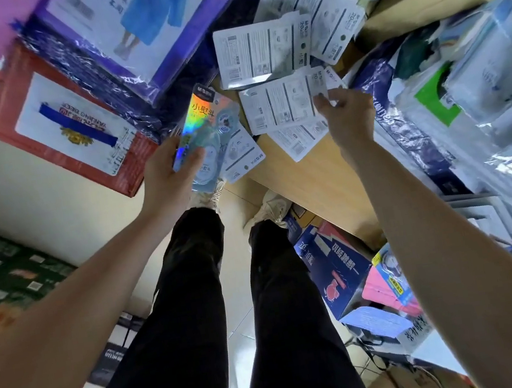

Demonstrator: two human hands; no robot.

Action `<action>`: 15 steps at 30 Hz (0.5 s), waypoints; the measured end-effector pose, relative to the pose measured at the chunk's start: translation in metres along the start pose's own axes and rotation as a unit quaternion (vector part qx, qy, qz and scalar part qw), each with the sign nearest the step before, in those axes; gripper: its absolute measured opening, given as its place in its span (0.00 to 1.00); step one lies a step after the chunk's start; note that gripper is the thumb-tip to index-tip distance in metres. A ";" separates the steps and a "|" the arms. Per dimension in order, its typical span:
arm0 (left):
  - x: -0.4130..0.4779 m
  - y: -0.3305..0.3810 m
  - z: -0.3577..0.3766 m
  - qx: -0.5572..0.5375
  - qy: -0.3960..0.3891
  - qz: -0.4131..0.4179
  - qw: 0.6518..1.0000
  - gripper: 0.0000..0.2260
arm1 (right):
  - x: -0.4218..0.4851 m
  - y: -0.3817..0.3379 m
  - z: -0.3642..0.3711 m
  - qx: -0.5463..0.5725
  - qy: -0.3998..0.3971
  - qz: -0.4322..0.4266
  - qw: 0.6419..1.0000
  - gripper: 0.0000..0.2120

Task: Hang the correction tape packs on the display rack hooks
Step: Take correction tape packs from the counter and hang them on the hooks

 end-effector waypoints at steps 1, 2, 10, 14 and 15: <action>0.000 0.001 0.002 -0.001 -0.004 0.000 1.000 0.05 | -0.005 0.002 -0.005 0.035 -0.014 0.009 0.999 0.12; -0.001 0.002 0.005 0.000 -0.007 -0.001 1.000 0.04 | -0.010 0.003 -0.009 0.077 -0.034 0.025 0.996 0.10; -0.008 0.004 0.018 0.021 -0.019 -0.012 1.000 0.08 | -0.041 0.027 -0.020 0.369 -0.196 0.204 0.886 0.28; -0.013 0.003 0.022 0.033 -0.036 -0.007 0.999 0.03 | -0.046 0.046 -0.017 0.368 -0.175 0.229 0.884 0.24; -0.014 0.004 0.023 0.037 -0.037 -0.006 0.999 0.05 | -0.047 0.050 -0.017 0.370 -0.171 0.230 0.883 0.21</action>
Point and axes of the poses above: each hand's wrist, its own x-axis towards the middle knuckle, its own z-axis out of the palm, y = z × x, the point moved 5 cm from there along x, towards the middle knuckle, and after that the axes turned 2 degrees about -x, right-handed, at the moved point
